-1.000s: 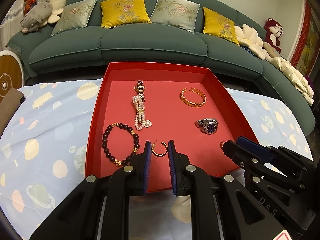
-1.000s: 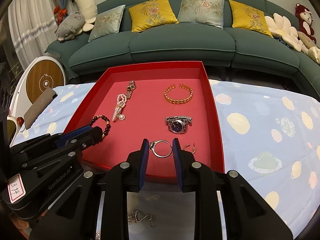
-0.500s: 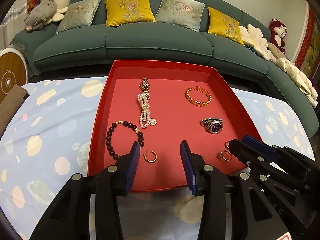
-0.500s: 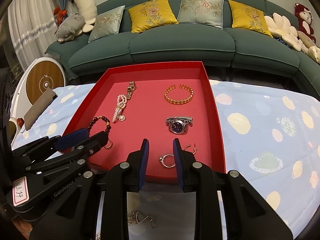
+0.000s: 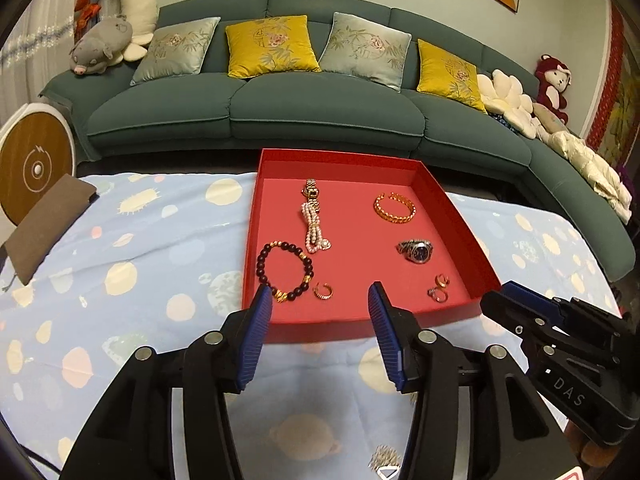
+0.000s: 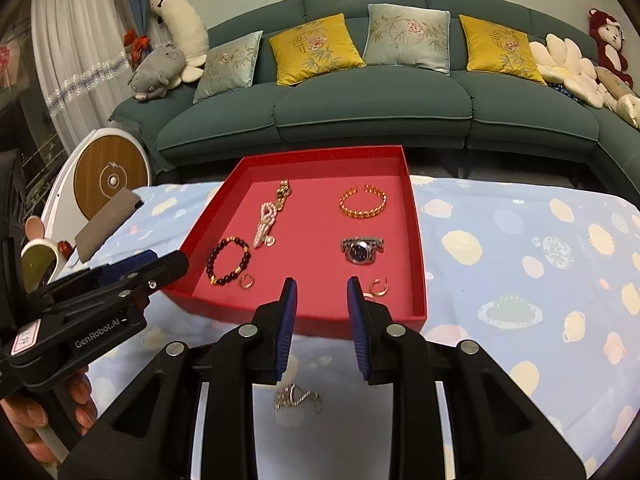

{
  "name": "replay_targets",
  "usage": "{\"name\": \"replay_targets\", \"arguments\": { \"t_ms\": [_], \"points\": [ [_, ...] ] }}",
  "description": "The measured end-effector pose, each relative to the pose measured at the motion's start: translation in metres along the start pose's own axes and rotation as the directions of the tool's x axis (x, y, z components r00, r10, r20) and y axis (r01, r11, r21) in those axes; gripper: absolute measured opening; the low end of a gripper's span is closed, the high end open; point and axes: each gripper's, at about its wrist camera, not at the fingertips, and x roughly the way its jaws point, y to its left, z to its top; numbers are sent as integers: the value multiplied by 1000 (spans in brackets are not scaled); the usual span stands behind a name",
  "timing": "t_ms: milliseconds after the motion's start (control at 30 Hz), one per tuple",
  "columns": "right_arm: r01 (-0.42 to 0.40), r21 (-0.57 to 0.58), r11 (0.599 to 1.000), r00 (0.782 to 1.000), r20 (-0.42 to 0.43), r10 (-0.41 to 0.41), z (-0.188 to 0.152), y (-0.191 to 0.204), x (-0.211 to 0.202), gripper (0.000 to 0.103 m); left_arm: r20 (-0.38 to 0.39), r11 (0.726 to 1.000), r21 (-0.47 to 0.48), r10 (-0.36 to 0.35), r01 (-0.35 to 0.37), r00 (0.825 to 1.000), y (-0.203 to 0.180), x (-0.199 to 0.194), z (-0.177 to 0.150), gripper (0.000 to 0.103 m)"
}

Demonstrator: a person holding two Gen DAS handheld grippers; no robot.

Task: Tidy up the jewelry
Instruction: 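Grasp the silver chain pendant with the right tool while the left tool approaches the heart pendant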

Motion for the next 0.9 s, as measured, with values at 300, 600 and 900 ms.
{"name": "replay_targets", "arguments": {
  "t_ms": [300, 600, 900],
  "points": [
    [-3, -66, 998, 997, -80, -2, -50, 16, -3, 39, -52, 1000, -19, -17, 16, 998, 3, -26, -47, 55],
    [15, -54, 998, 989, -145, -23, -69, 22, 26, 39, -140, 999, -10, -52, 51, 989, 8, -26, -87, 55],
    [44, -85, 995, 985, -162, -58, -73, 27, 39, 39, -178, 998, -15, -68, 66, 982, 17, -22, -99, 55]
  ]
}}
